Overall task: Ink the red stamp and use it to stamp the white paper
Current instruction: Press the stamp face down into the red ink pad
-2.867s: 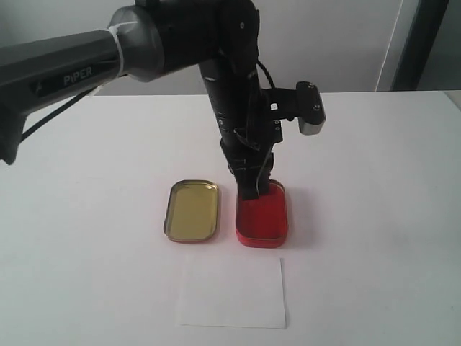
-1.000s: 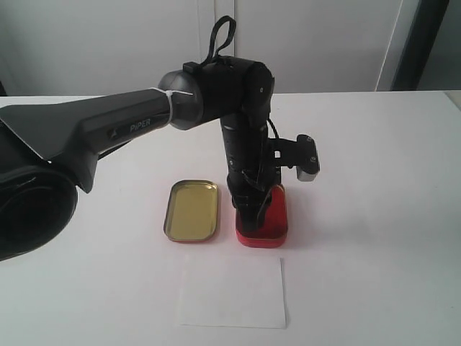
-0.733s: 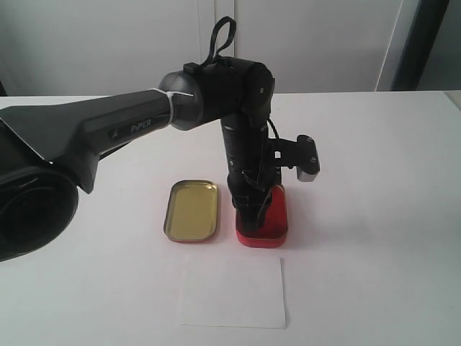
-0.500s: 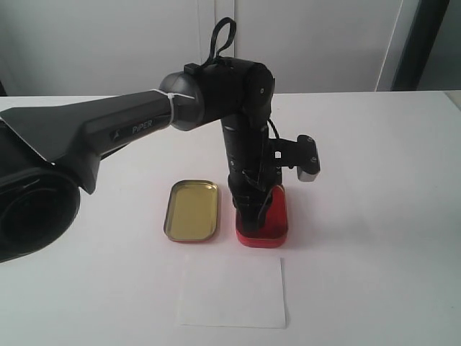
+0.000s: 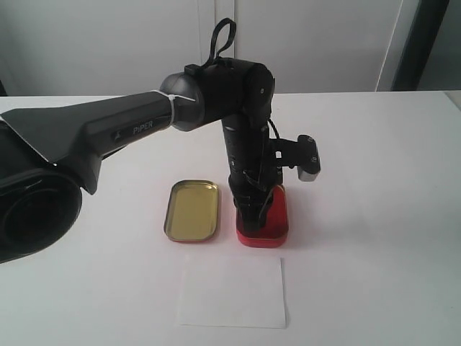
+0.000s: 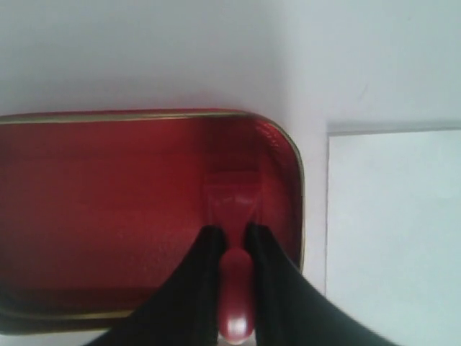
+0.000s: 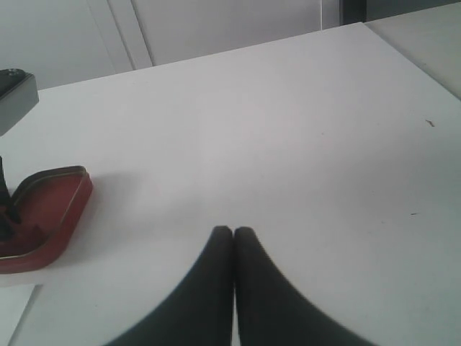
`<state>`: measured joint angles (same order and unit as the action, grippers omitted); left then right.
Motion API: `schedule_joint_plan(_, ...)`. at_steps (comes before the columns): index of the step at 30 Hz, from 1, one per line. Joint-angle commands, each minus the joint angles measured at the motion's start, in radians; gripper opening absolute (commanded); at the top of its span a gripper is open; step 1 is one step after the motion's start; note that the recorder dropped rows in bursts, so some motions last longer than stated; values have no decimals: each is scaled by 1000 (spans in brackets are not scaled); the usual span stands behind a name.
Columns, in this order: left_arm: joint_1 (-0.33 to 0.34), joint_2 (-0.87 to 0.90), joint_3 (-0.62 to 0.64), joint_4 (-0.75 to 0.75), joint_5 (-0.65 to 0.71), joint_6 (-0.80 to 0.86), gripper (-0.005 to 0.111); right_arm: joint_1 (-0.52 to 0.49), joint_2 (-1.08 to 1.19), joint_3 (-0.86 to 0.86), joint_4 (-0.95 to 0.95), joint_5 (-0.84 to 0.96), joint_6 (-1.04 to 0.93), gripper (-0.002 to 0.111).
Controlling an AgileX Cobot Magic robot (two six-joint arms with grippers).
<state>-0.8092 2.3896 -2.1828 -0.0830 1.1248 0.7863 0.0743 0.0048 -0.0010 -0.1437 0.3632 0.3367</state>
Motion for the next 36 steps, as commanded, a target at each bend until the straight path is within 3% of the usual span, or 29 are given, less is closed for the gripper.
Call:
schedule_joint_plan(1, -5, 77, 20, 17, 53, 3, 0, 4, -5, 1, -7, -13, -8, 0)
schedule_joint_plan(17, -5, 92, 20, 29, 87, 3, 0, 4, -5, 1, -7, -13, -8, 0)
schedule_joint_plan(36, -5, -11, 6, 76, 96, -1, 0, 4, -5, 1, -7, -13, -8, 0)
